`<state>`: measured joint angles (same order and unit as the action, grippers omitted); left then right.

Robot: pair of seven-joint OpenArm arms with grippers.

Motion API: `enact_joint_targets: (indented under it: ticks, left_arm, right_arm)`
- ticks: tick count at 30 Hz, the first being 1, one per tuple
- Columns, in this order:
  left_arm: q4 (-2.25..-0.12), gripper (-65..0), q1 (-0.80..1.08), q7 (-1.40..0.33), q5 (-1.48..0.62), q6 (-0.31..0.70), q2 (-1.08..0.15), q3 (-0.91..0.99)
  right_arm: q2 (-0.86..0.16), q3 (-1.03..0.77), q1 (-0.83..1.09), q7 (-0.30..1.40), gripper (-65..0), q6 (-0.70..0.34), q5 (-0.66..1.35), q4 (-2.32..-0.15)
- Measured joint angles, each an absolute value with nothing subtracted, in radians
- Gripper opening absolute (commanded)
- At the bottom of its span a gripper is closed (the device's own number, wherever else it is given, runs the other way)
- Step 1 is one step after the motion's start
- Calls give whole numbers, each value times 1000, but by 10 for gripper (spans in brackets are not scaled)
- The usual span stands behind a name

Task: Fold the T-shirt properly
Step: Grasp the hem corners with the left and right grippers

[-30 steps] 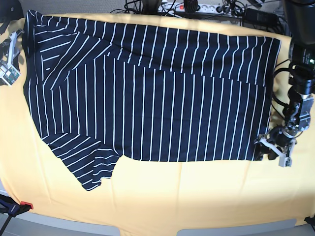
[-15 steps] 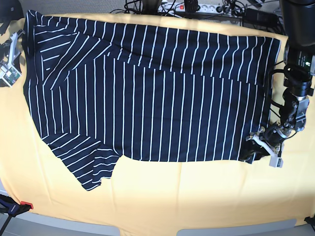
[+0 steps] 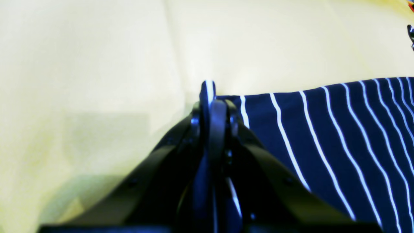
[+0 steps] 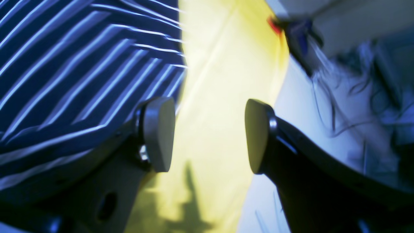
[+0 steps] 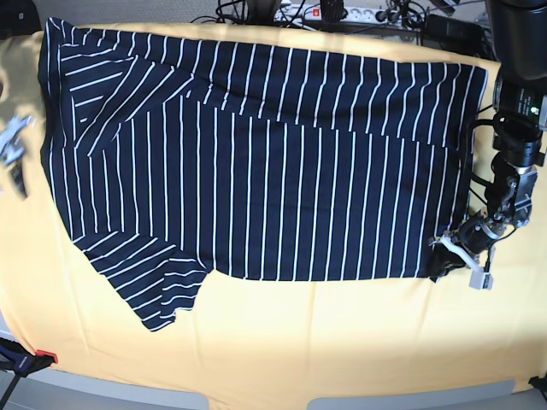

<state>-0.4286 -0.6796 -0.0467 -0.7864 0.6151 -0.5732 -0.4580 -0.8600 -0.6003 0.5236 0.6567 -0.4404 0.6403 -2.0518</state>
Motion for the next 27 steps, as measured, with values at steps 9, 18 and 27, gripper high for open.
enact_joint_targets:
  ticks: [9, 18, 27]
  left_arm:
    - [-428, -650, -682, -51, -786, 614, -572, -458]
    - [-428, -650, -682, -52, -786, 614, -572, -458]
    - [-428, -650, -682, -51, -786, 621, -570, -458]
  right_arm:
    - [-707, -273, -1, 736, -286, -561, 747, -1437]
    - [-581, -241, -362, 732, -286, -633, 717, -890]
    - [-519, -245, -443, 622, -286, -640, 647, -720]
